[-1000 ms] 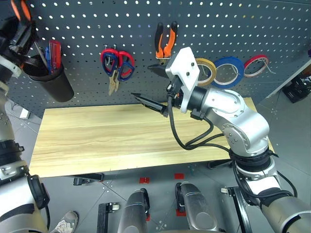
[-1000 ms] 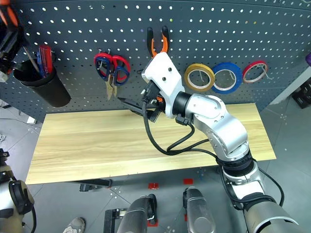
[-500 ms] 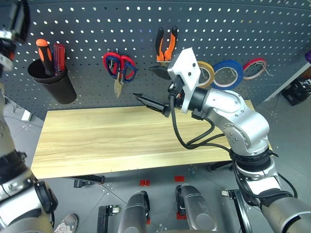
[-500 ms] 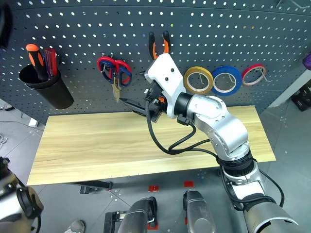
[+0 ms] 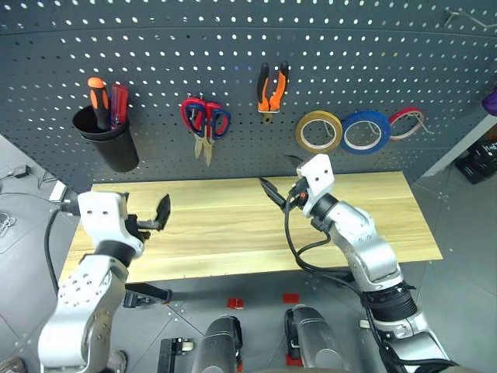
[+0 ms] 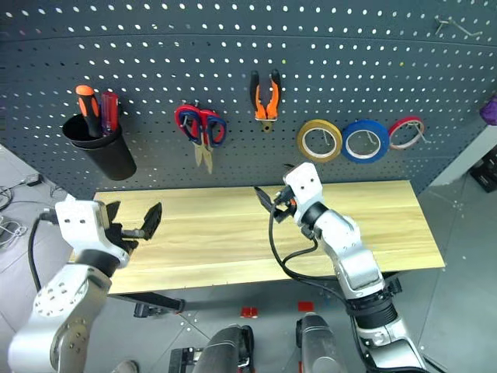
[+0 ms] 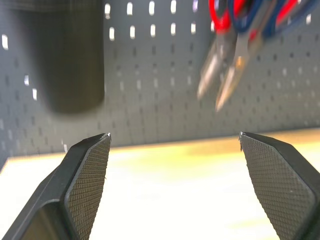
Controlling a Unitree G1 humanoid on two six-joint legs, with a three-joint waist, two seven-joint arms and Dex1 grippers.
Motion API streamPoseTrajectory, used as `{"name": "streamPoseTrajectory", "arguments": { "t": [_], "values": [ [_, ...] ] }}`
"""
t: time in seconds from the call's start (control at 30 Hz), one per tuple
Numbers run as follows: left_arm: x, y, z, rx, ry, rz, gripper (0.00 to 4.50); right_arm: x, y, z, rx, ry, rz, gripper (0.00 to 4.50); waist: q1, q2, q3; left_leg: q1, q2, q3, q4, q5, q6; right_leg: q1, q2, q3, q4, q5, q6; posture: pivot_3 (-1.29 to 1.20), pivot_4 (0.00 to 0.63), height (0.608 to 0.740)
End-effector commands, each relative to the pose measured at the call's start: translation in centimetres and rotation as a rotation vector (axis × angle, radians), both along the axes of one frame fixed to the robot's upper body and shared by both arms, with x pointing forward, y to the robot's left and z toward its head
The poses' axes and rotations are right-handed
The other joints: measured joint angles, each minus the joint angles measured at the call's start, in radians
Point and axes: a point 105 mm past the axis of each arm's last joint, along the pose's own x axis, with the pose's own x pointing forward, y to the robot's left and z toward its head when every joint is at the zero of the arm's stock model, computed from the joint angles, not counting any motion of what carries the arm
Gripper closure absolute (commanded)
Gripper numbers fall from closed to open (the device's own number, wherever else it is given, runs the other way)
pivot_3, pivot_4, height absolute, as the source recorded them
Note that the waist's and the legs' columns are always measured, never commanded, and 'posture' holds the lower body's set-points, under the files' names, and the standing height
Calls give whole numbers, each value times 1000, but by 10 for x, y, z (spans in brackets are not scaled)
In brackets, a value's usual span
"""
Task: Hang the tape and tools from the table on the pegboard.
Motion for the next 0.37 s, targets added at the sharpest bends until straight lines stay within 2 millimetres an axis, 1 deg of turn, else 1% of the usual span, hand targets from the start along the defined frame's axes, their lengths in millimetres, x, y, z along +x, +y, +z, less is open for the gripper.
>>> {"name": "streamPoseTrajectory", "arguments": {
  "t": [0.03, 0.13, 0.2, 0.23, 0.3, 0.37],
  "values": [
    [-7, 11, -3, 15, -33, 39, 167, 12, -40, -22, 35, 11, -188, 0, 7, 2, -14, 0, 0, 0, 0, 0, 0, 0, 0, 0, 0, 0, 0, -165, 154, 740],
    [-11, 18, -18, 6, 1, 54, 167, 18, -71, -62, -6, 89, -323, 0, 11, 3, -23, 4, 0, 0, 0, -1, 2, 6, 0, 0, -1, 0, 0, -158, 142, 740],
    [-11, 21, -23, -5, 5, 73, 167, 20, -90, -83, -35, 128, -409, 0, 12, 4, -25, 10, 0, -1, -1, -2, 3, 14, 0, -1, -3, 0, 0, -150, 133, 740],
    [-11, 22, -24, -15, 1, 83, 167, 21, -99, -91, -46, 146, -448, 0, 12, 4, -27, 14, 0, 0, -2, -4, 6, 17, 0, -1, -4, 0, 0, -147, 131, 740],
    [-8, 25, -23, -27, -21, 106, 167, 23, -119, -106, -64, 186, -522, 0, 12, 5, -33, 16, 0, 0, -2, -5, 7, 18, 1, 0, -3, 0, 0, -136, 123, 740],
    [-7, 25, -20, -37, -46, 113, 167, 24, -127, -112, -70, 199, -547, 0, 13, 6, -38, 16, 0, 0, -2, -4, 6, 18, 1, 0, -3, 0, 0, -133, 118, 740]
  ]
}}
